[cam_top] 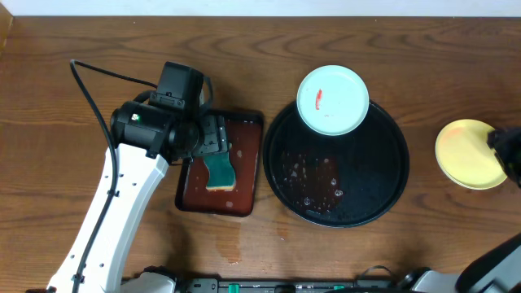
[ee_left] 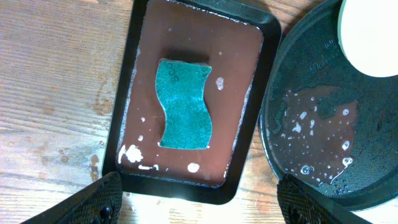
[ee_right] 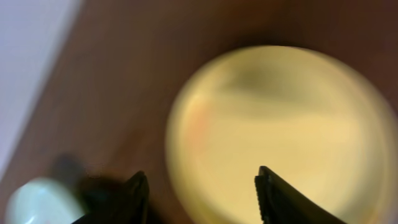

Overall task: Clean dirty plates on tray and stack at the side
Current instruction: 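Grip the remaining mint plate rim with the right gripper and pull it to tray center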

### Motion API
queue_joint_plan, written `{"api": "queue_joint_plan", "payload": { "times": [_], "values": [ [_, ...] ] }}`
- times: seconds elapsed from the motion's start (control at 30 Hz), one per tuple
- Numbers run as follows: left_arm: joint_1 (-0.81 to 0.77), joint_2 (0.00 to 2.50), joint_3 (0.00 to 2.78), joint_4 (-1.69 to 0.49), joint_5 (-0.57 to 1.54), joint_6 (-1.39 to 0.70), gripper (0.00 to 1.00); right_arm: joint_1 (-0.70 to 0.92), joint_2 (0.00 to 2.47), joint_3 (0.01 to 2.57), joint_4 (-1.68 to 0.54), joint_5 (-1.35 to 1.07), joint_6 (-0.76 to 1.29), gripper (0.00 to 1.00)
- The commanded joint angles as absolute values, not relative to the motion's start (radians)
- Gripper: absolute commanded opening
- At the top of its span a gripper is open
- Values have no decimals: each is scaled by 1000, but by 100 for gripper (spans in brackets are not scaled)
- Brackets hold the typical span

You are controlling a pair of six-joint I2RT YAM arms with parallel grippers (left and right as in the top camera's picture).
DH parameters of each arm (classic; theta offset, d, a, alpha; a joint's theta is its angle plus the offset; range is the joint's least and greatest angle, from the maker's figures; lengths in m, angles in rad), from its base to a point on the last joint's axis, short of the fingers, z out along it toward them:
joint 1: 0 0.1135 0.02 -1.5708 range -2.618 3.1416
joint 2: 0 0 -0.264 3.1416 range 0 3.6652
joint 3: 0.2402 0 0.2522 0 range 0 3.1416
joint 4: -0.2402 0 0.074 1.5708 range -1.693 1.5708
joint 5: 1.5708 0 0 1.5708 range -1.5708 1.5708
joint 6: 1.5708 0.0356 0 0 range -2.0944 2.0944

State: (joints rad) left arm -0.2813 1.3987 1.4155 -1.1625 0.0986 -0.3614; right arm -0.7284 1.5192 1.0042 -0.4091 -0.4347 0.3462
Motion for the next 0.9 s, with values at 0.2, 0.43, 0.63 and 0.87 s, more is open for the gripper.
{"api": "queue_joint_plan", "payload": {
  "times": [0.2, 0.43, 0.63, 0.87],
  "values": [
    [-275, 1401, 1420, -1165, 89, -352, 80, -222, 1359, 1022, -536, -378, 134, 53],
    [-275, 1401, 1420, -1165, 89, -352, 81, 103, 1555, 1022, -401, 83, 96, 51],
    [-275, 1401, 1420, -1165, 89, -352, 80, 123, 1774, 1022, -186, 96, 89, 45],
    [-275, 1401, 1420, -1165, 89, -352, 80, 119, 1907, 1022, -88, 56, 137, 43]
  ]
}}
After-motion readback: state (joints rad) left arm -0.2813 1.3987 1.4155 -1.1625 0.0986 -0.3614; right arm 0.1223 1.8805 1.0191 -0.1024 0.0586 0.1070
